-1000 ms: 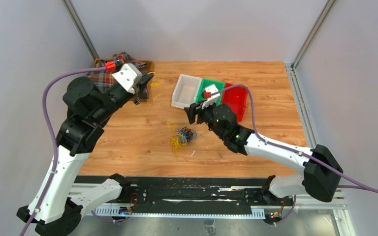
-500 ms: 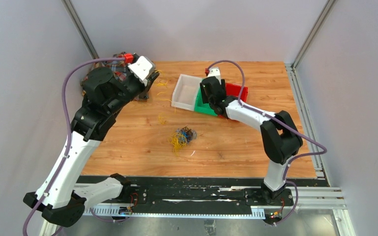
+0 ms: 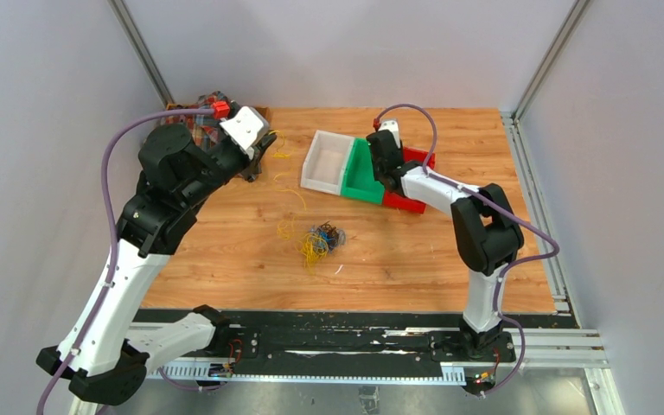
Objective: Untangle the cables
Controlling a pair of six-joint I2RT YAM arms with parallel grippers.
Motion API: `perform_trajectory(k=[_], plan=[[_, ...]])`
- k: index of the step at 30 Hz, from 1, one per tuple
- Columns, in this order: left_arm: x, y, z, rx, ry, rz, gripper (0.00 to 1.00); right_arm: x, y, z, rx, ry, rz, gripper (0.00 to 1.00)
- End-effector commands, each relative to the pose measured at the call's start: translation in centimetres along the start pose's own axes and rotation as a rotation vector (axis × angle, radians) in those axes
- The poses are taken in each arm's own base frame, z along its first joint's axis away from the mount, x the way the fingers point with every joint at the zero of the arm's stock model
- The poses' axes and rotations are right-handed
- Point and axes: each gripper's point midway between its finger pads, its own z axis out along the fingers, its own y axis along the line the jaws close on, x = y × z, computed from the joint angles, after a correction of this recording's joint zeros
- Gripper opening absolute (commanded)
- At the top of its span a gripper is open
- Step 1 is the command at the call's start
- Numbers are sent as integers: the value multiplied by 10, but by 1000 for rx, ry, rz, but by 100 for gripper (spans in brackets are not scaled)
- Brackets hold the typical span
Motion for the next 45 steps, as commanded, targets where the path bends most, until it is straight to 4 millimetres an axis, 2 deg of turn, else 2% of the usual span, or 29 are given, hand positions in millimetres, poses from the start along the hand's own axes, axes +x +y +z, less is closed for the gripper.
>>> perform_trajectory(k=[1, 7, 10, 15, 18, 20, 23, 27, 30, 33, 36, 40, 45], plan=[[-15, -1, -8, 5, -37, 4, 0, 19, 24, 8, -113, 60, -5, 37], [-17, 0, -11, -3, -44, 5, 0, 35, 45, 0, -192, 84, 8, 21], [-18, -2, -13, 3, -47, -5, 0, 39, 54, -8, -184, 83, -8, 19], [-14, -3, -12, 7, -33, -5, 0, 52, 71, -28, -142, 124, 91, 15], [-13, -4, -12, 14, -30, -18, 0, 56, 89, -41, -150, 103, 106, 18], [-13, -7, -12, 26, -30, -29, 0, 54, 96, -50, -150, 87, 120, 29], [-9, -10, -9, 38, -24, -41, 0, 37, 82, -59, -94, 43, 184, 45], [-3, -16, 0, 65, -27, -60, 0, -1, 59, -79, -77, -47, 233, 67], [-2, -20, 14, 92, -43, -78, 0, -23, 40, -92, -104, -85, 289, 75], [-8, -22, 34, 121, -83, -117, 0, -40, 15, -105, -126, -129, 351, 77], [-19, -24, 56, 156, -123, -181, 0, -49, -13, -125, -118, -185, 414, 78], [-23, -26, 91, 190, -141, -258, 0, -42, -47, -144, -89, -223, 482, 77], [-26, -30, 129, 216, -146, -319, 0, -31, -80, -161, -33, -258, 527, 74]])
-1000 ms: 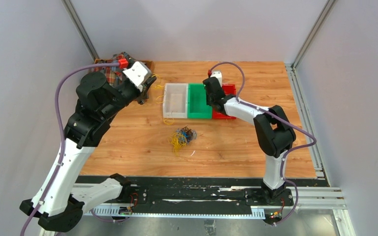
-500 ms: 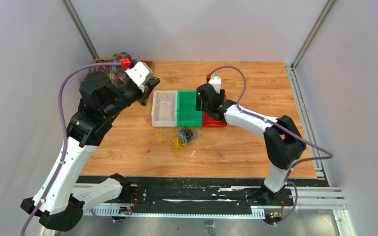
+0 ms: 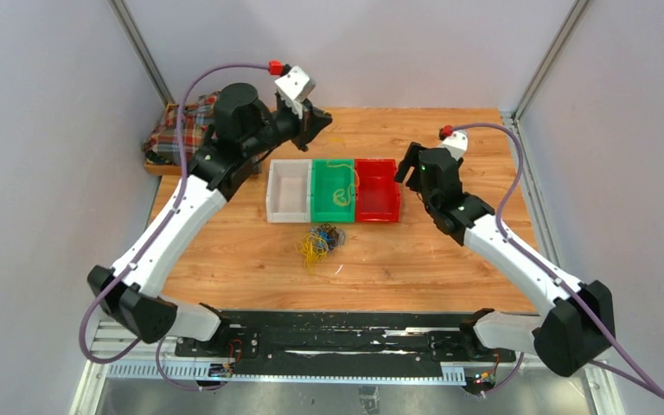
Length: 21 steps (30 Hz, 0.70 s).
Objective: Untangle the cables
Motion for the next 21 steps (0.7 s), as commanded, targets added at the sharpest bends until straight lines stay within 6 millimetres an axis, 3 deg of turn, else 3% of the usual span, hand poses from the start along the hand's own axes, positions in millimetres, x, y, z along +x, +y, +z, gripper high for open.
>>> perform_trajectory(k=[1, 6, 10, 17, 21], plan=[[-44, -10, 26, 61, -125, -53, 0, -2, -30, -11, 72, -29, 44, 74], [-53, -26, 64, 141, -112, -86, 0, 3, -48, -12, 119, -18, 52, 72], [-42, -25, 88, 132, -91, -71, 0, 5, -54, -15, 129, -19, 66, 72], [24, -8, 112, 28, 35, -9, 0, 4, -66, -22, 154, -43, 68, 71], [73, -17, 119, 16, 114, 33, 0, 7, -75, -26, 168, -49, 93, 70]])
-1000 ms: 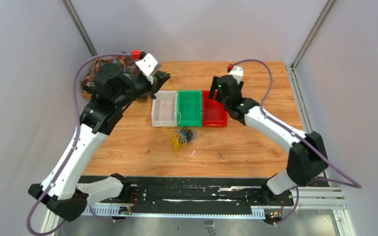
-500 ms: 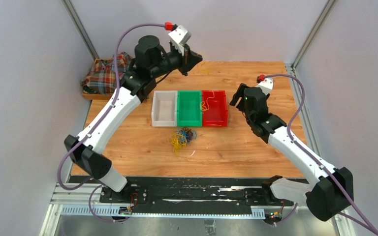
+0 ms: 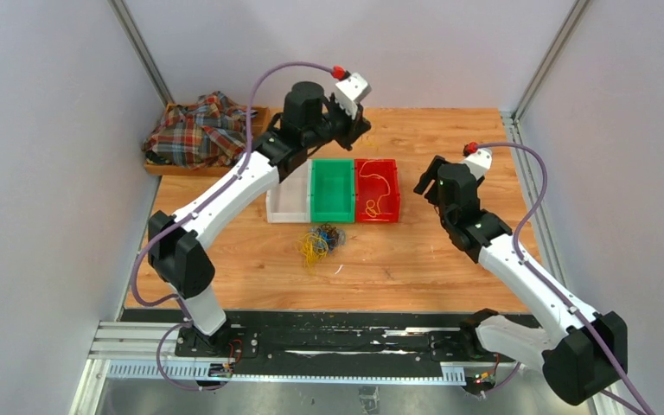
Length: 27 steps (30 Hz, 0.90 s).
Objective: Untangle the cables
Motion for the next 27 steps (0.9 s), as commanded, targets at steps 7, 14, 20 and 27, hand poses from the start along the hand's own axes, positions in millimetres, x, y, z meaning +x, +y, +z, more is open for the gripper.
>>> perform_trajectory(k=[7, 14, 20, 27], plan=[[52, -3, 31, -102, 49, 146, 0, -2, -21, -6, 49, -29, 49, 70], [105, -29, 35, 27, 260, 148, 11, -1, -19, -6, 41, -20, 64, 70], [135, -58, 29, 120, 292, 186, 41, -22, -6, -8, 2, -30, 61, 69], [108, -48, 28, 94, 351, 206, 72, -36, 8, -16, -67, -26, 29, 69]])
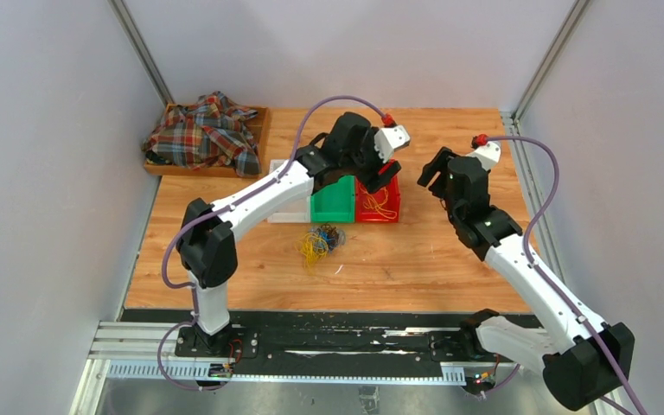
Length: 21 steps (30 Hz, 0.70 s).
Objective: Untangle the cables
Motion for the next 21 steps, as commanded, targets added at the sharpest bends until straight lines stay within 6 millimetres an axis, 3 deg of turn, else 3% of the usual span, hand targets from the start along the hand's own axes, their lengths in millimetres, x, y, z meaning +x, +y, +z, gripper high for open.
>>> perform_trajectory(k=[1, 3, 5, 7, 10, 11, 12, 14, 17, 21], plan=[[-35, 16, -28, -29, -10, 44, 75, -8, 9, -5, -58, 17, -17, 69], [-29, 16, -46, 0, 44, 64, 79, 1, 15, -4, -98, 47, -27, 70], [-6, 14, -66, 27, 136, 68, 80, 14, 25, -4, -151, 90, -34, 70], [26, 9, -88, 54, 236, 37, 80, 31, 33, -2, -179, 134, -56, 70], [91, -16, -128, 156, 357, 7, 80, 53, 46, -5, -215, 186, -100, 70], [97, -21, -141, 169, 353, 26, 80, 61, 51, -5, -231, 202, -113, 69], [125, -32, -150, 202, 400, 25, 79, 67, 58, -8, -258, 216, -128, 68], [151, -49, -167, 239, 434, 40, 79, 83, 71, -13, -311, 243, -168, 66], [170, -63, -175, 267, 444, 34, 76, 104, 83, -18, -350, 279, -215, 63], [171, -60, -165, 235, 445, -28, 69, 126, 92, -29, -410, 309, -242, 57]])
